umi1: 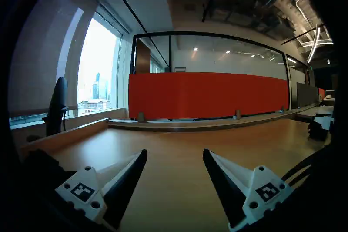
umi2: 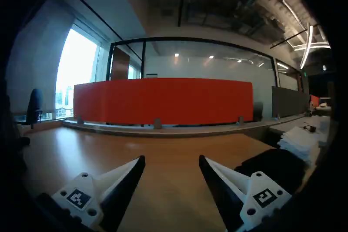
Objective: Fold towel
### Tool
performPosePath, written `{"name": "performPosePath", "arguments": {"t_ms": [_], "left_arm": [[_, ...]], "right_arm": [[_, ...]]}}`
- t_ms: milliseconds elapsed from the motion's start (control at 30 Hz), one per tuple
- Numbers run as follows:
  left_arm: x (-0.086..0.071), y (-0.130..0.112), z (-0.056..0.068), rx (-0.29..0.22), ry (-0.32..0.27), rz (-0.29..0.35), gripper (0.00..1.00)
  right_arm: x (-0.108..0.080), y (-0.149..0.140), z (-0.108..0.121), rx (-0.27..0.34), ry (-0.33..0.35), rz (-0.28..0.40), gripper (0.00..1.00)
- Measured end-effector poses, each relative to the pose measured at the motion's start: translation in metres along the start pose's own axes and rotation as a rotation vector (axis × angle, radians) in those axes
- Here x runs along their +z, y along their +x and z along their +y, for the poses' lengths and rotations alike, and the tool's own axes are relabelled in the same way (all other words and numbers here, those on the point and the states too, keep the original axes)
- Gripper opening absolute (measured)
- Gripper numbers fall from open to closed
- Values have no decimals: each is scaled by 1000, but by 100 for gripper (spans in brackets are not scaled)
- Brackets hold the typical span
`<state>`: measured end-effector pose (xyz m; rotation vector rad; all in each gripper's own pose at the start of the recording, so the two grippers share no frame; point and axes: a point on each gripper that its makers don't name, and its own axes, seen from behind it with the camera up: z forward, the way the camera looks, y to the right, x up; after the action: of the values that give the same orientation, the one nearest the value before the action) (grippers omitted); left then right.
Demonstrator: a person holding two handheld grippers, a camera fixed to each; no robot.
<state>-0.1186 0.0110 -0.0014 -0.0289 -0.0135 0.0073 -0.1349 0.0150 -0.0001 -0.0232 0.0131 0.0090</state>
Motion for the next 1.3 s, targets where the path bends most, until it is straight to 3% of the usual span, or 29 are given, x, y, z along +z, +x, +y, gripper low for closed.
{"name": "performPosePath", "arguments": {"t_ms": [1300], "left_arm": [[-2,6,-1,0,0,-2,95]], "right_arm": [[1,0,-1,0,0,0,96]]}}
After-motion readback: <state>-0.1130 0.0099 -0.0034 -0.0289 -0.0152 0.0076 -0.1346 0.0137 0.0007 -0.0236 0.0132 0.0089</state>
